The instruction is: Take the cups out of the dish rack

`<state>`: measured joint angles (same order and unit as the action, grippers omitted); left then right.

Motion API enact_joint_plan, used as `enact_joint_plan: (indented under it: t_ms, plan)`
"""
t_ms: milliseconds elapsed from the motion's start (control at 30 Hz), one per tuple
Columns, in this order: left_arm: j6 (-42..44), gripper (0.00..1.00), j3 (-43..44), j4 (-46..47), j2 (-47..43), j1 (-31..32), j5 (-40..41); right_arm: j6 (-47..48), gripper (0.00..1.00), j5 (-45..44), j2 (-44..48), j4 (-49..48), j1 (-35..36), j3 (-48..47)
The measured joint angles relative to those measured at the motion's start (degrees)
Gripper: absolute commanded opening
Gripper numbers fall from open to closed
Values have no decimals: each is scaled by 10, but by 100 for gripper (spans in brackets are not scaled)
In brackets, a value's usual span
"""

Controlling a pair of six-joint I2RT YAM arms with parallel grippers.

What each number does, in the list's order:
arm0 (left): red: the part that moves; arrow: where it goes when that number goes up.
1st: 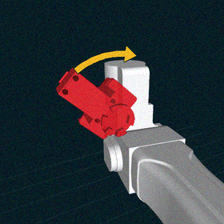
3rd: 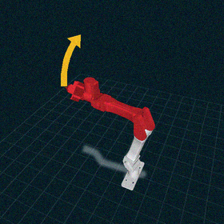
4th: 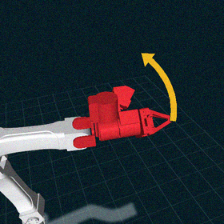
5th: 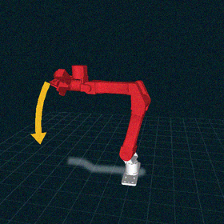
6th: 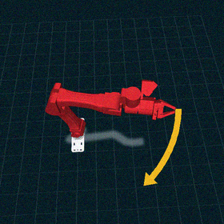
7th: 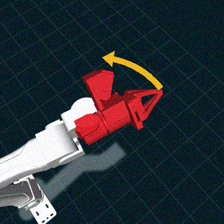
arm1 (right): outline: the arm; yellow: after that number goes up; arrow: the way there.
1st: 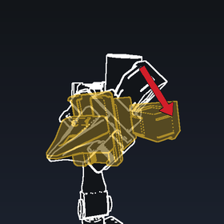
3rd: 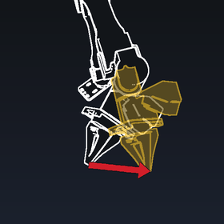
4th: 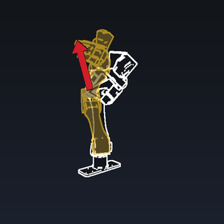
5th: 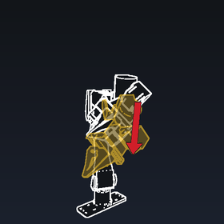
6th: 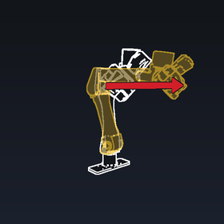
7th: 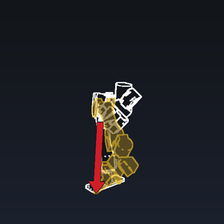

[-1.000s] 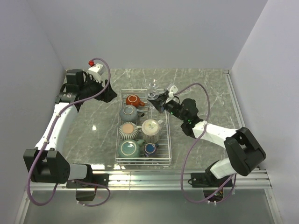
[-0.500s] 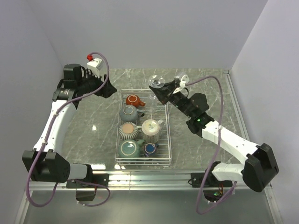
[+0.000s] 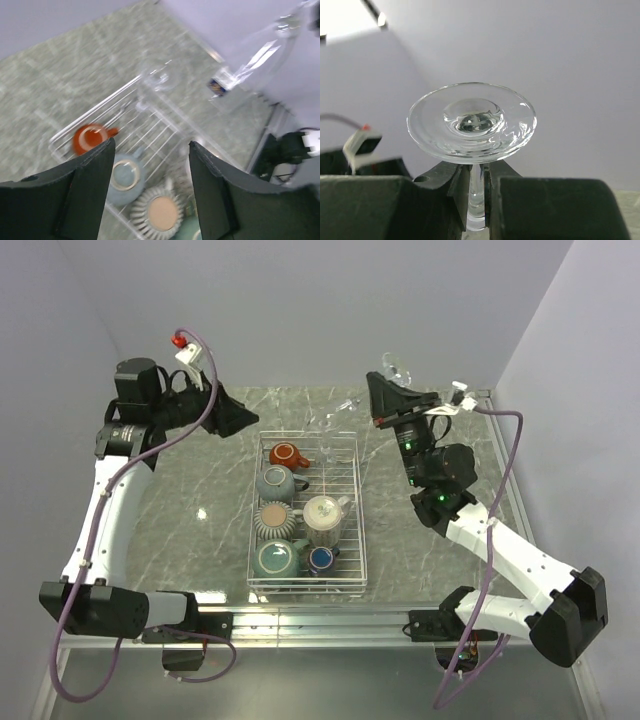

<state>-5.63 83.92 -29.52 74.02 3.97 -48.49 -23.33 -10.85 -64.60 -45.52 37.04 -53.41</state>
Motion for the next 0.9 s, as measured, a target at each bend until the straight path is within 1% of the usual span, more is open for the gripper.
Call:
enact_joint_plan:
  t_ms: [133, 267, 567, 700, 900]
  plan:
    - [-65, 68, 21, 46, -9, 8, -47, -70, 0, -71, -5, -37, 0, -2]
    - [-142, 67, 27, 104, -14, 18, -73, -128, 0, -101, -23, -62, 0, -19]
    - [-297, 62, 17, 217, -14, 25, -104, -225, 0, -116, -63, -95, 0, -53]
    - [-339, 61, 15, 251, -14, 37, -112, -251, 0, -115, -83, -104, 1, -66]
    - [-372, 59, -9, 280, -18, 56, -115, -269, 0, -113, -107, -113, 8, -86]
